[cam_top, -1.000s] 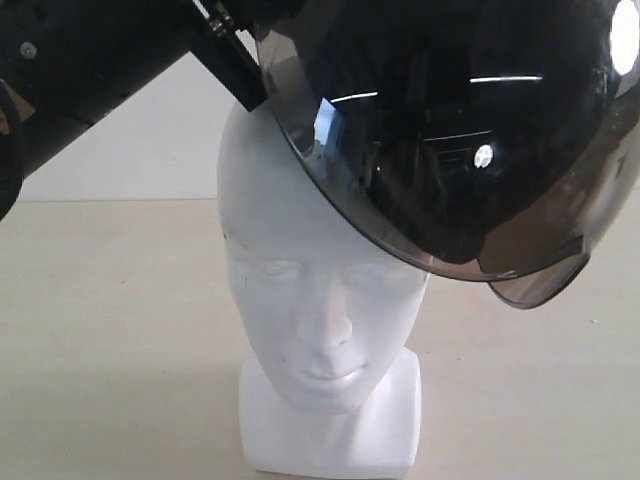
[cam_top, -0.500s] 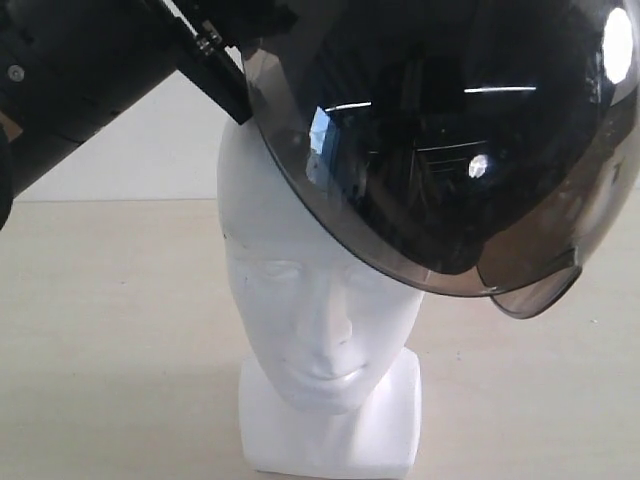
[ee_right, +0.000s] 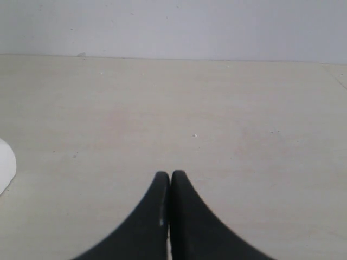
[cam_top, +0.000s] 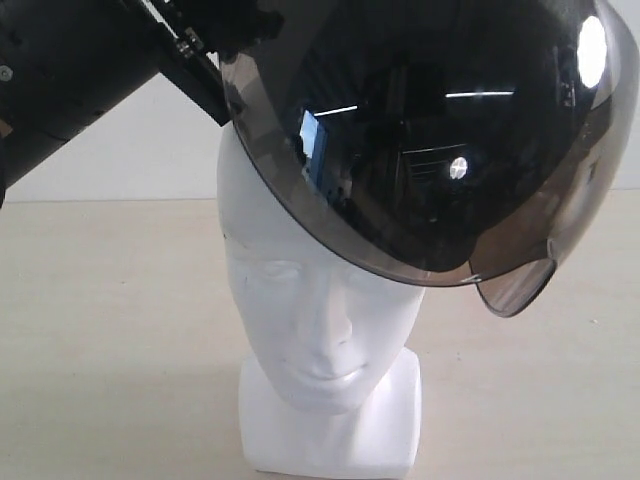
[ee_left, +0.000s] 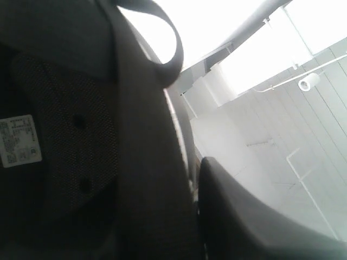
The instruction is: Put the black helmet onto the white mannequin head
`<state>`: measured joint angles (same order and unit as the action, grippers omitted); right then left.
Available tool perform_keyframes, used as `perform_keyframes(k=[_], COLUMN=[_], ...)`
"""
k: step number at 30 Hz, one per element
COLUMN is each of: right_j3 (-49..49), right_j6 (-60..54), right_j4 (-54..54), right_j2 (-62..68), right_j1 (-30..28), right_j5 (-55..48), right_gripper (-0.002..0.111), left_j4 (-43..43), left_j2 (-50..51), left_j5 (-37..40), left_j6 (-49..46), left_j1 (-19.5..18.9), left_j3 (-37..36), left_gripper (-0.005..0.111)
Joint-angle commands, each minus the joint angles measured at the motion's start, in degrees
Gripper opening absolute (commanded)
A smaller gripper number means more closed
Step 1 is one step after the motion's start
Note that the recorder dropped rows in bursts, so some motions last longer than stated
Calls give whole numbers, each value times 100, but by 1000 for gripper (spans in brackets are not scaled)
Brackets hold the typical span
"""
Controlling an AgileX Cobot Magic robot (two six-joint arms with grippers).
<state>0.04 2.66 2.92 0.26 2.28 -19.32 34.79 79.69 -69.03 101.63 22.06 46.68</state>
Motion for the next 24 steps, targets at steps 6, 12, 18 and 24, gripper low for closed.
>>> perform_keyframes(k=[6,12,18,24], right_j3=[-4,-4,-2153,-4553], right_j6=[39,1107,-804,-1050], right_j4=[24,-1247,-2065,-2058], right_j2=[-26,-26,931,3104], right_j1=[15,15,15,15], right_j5=[765,3824,2304,726], right_gripper=[0,0,0,0], left_j4=[-278,-278,-280,-279], left_j2=[-103,-103,-103,-103], left_j5=[-93,-93,-93,-93], left_j6=[-132,-132,-118,-64], left_j1=[-89,-89,-89,-89], left_j3=[4,4,4,4], left_gripper=[4,4,4,4])
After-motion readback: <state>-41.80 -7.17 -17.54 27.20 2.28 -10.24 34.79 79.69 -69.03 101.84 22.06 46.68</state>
